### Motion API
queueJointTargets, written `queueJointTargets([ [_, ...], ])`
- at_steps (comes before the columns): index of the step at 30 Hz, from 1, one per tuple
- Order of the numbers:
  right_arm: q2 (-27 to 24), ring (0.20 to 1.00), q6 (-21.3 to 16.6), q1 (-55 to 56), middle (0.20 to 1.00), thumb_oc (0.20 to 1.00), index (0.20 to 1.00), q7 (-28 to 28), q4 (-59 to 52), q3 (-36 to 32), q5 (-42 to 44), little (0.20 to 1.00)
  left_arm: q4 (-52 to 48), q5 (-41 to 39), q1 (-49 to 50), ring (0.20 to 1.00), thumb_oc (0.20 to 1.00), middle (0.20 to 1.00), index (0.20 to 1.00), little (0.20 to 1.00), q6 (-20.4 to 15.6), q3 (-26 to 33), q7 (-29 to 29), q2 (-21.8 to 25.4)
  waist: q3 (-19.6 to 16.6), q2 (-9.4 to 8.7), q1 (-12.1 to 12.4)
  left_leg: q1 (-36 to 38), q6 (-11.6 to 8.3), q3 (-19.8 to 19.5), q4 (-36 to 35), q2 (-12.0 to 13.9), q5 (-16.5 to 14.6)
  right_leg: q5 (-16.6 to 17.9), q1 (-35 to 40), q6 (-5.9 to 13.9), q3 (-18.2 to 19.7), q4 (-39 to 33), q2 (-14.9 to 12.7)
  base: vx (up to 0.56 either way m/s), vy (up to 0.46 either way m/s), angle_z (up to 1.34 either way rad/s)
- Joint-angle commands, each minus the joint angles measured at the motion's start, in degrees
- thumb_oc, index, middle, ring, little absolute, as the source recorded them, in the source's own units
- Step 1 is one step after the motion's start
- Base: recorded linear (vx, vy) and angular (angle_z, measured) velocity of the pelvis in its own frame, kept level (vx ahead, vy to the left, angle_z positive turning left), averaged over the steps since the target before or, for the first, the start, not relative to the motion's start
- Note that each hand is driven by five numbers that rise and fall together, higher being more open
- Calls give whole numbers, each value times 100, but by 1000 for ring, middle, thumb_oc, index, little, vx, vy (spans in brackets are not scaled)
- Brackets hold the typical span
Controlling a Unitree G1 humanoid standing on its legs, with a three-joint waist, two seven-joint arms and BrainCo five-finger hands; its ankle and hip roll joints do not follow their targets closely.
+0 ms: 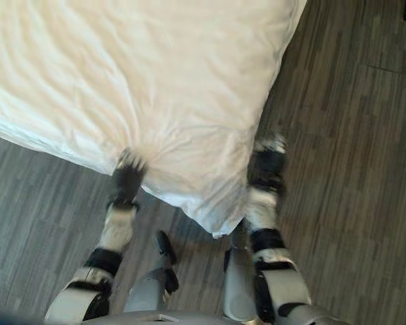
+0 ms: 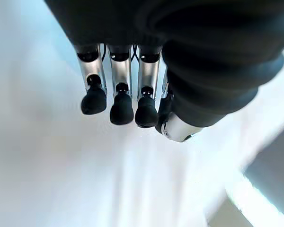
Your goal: Making the bed.
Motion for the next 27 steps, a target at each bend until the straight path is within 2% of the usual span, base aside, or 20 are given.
queueJointTargets([
  [1,-111,1000,-176,-49,1000,1000,1000,-49,-225,-314,-639,1000,-102,657,582,1000,1000,1000,1000,1000,-450,160,167,961,-128,-356,80,47,-113,-146,75,21,67,-608,432,453,64,69,-349,47,-10,20],
  [5,-471,1000,5,252,1000,1000,1000,-150,-542,-190,-1397,1000,-655,986,585,1000,1000,1000,1000,1000,-638,410,359,1314,-306,-427,75,340,-81,-195,75,-8,53,-655,767,427,2,68,-303,61,-17,34],
  [7,-743,1000,126,432,1000,1000,1000,-183,-700,83,-2024,1000,-1157,1134,476,1000,1000,1000,1000,1000,-776,495,421,1549,-406,-480,78,505,-70,-223,75,-37,-5,-713,967,435,-8,68,-275,75,-12,24],
  [10,-1077,1000,389,831,1000,1000,1000,-300,-1130,504,-3273,1000,-2352,1302,368,1000,1000,1000,1000,1000,-964,603,455,1727,-501,-564,34,744,-28,-281,75,-87,4,-717,1243,422,-26,68,-261,73,-10,9],
  [11,-1185,1000,495,1174,1000,1000,1000,-279,-1344,694,-3995,1000,-3113,1495,282,1000,1000,1000,1000,1000,-1086,611,446,1820,-590,-606,12,941,-10,-322,75,-110,-62,-777,1457,426,-45,68,-269,84,-15,5],
  [12,-1175,1000,504,1186,1000,1000,1000,-298,-1368,696,-4016,1000,-3149,1519,301,1000,1000,1000,1000,1000,-1077,616,475,1810,-587,-612,5,927,-4,-327,75,-113,-26,-747,1447,417,-47,68,-271,88,-10,4],
  [13,-1203,1000,547,1287,1000,1000,1000,-409,-1371,757,-4439,1000,-3474,1713,258,1000,1000,1000,1000,1000,-1138,595,514,1869,-631,-629,-7,1012,3,-343,75,-120,-49,-775,1543,415,-53,68,-273,96,11,2],
  [14,-1304,1000,639,1551,1000,1000,1000,-544,-1691,807,-5328,1000,-4040,2299,292,1000,1000,1000,1000,1000,-1191,585,622,1945,-728,-671,-35,1199,6,-330,75,-113,-116,-839,1733,419,-78,68,-275,98,11,1],
  [15,-1293,1000,655,1567,1000,1000,1000,-563,-1720,805,-5351,1000,-4071,2328,304,1000,1000,1000,1000,1000,-1179,585,651,1935,-729,-676,-34,1185,11,-330,75,-114,-85,-811,1719,410,-75,68,-275,88,26,-6],
  [16,-1357,1000,669,1698,1000,1000,1000,-782,-1965,769,-5949,1000,-4326,2809,379,1000,1000,1000,1000,1000,-1196,587,826,1975,-773,-692,-60,1270,18,-308,75,-111,-104,-821,1787,413,-75,68,-281,0,12,-4],
  [17,-1355,1000,674,1703,1000,1000,1000,-786,-1972,769,-5954,1000,-4336,2818,383,1000,1000,1000,1000,1000,-1191,587,836,1972,-777,-693,-58,1266,18,-307,75,-111,-101,-818,1782,412,-73,68,-281,63,37,-8],
  [18,-1334,1000,678,1764,1000,1000,1000,-950,-2098,727,-6243,1000,-4529,3519,472,1000,1000,1000,1000,1000,-1215,531,1131,2062,-813,-703,-99,1367,43,-284,75,-113,-178,-850,1860,426,-59,68,-289,27,20,-5],
  [19,-1322,1000,688,1775,1000,1000,1000,-964,-2118,725,-6260,1000,-4566,3572,479,1000,1000,1000,1000,1000,-1196,524,1184,2049,-810,-712,-93,1356,49,-280,75,-116,-148,-822,1846,418,-53,68,-291,53,68,-7],
  [20,-1235,1000,746,2057,1000,1000,1000,-1035,-2693,514,-6860,1000,-5031,4799,685,1000,1000,1000,1000,1000,-1051,425,1418,2227,-855,-732,-172,1493,100,-239,75,-142,-217,-813,1936,433,2,68,-300,6,46,-7],
  [21,-1232,1000,753,2065,1000,1000,1000,-1037,-2703,511,-6863,1000,-5039,4805,689,1000,1000,1000,1000,1000,-1045,422,1424,2226,-861,-734,-167,1488,100,-237,75,-144,-213,-809,1929,432,5,68,-300,38,119,-7],
  [22,-1097,1000,736,2325,1000,1000,1000,-994,-3158,391,-7186,1000,-5485,5288,896,1000,1000,1000,1000,1000,-996,275,1328,2157,-922,-745,-289,1584,141,-184,75,-182,-280,-797,1995,458,49,68,-323,14,74,-17],
  [23,-1081,1000,765,2381,1000,1000,1000,-997,-3218,377,-7209,1000,-5523,5308,929,1000,1000,1000,1000,1000,-975,267,1335,2142,-930,-748,-278,1602,144,-180,75,-188,-288,-801,2010,463,53,68,-328,38,136,-22],
  [25,-657,1000,787,2809,1000,1000,1000,-812,-3524,394,-6932,1000,-5785,5712,1084,1000,1000,1000,1000,1000,-851,-239,1162,2043,-975,-796,-506,1822,213,-57,75,-262,-386,-762,2105,526,171,101,-371,-32,134,-24],
  [26,-522,1000,829,2947,1000,1000,1000,-690,-3491,559,-6722,1000,-5629,6259,1090,1000,1000,1000,1000,1000,-761,-507,1291,2201,-869,-774,-706,2015,278,82,75,-293,-459,-807,2089,551,262,462,-343,-141,138,-30],
  [27,-514,1000,838,2950,1000,1000,1000,-652,-3497,641,-6705,1000,-5566,6495,1039,1000,1000,1000,1000,1000,-732,-598,1409,2263,-781,-786,-752,2105,305,206,75,-307,-461,-809,1979,562,300,770,-342,-191,157,-42],
])
